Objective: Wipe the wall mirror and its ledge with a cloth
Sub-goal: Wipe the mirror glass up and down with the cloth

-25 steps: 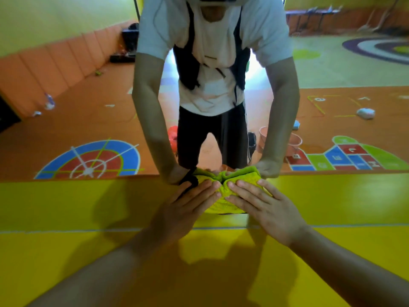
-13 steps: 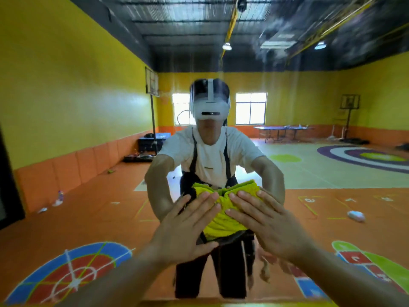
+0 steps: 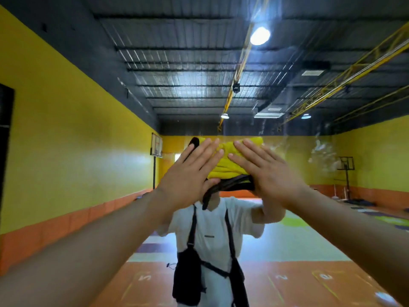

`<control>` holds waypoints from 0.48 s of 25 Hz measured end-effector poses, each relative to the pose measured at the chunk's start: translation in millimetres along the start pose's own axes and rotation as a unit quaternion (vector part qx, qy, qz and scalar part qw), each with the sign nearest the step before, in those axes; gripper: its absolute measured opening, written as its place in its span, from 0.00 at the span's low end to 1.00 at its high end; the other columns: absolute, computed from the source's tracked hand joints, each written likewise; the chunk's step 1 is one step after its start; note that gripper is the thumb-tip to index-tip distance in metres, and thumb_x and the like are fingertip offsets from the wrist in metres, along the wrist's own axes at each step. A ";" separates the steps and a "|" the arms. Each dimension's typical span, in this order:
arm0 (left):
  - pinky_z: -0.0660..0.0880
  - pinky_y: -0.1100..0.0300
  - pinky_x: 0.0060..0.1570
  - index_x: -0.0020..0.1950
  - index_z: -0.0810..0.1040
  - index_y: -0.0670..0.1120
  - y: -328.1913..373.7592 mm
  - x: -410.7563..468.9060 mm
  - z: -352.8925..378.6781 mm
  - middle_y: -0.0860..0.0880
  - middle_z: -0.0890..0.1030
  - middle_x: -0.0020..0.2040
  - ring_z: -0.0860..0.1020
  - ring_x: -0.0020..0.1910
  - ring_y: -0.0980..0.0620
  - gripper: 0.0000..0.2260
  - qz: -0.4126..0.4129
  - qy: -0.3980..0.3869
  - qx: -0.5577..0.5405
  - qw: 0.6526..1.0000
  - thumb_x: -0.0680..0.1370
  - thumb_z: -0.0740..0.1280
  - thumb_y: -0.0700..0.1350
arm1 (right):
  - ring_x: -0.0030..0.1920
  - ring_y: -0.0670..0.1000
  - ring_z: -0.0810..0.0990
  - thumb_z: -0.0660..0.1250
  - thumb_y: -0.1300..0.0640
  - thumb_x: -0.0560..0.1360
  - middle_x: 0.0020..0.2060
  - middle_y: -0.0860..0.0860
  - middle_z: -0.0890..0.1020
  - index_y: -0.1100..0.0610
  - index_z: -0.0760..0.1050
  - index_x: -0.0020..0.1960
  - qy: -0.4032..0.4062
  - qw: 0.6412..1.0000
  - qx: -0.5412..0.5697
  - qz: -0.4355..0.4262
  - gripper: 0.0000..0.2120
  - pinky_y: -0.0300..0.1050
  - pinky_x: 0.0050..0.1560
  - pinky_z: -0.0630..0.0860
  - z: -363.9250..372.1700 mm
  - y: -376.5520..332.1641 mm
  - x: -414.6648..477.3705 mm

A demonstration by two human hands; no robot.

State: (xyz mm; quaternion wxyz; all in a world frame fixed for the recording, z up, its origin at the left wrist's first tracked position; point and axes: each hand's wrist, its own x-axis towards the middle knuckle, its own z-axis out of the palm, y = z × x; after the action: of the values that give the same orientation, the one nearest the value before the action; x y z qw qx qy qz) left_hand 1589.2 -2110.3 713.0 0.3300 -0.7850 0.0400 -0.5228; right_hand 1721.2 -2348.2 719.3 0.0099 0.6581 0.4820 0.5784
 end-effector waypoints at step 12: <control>0.34 0.50 0.80 0.84 0.42 0.51 -124.5 228.9 -83.6 0.52 0.34 0.83 0.32 0.81 0.53 0.34 -0.042 -0.114 -0.086 0.989 0.85 0.58 0.56 | 0.82 0.50 0.41 0.52 0.54 0.84 0.83 0.48 0.45 0.48 0.54 0.83 -0.061 0.982 0.121 0.132 0.27 0.54 0.82 0.42 -109.6 137.4 206.3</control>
State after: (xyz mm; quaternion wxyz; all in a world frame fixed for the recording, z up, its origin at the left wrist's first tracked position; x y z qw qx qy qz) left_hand 1586.3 -2146.4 984.3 0.2418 -0.8657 0.0141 -0.4382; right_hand 1694.7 -2348.2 989.0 -0.1173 0.7463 0.4557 0.4708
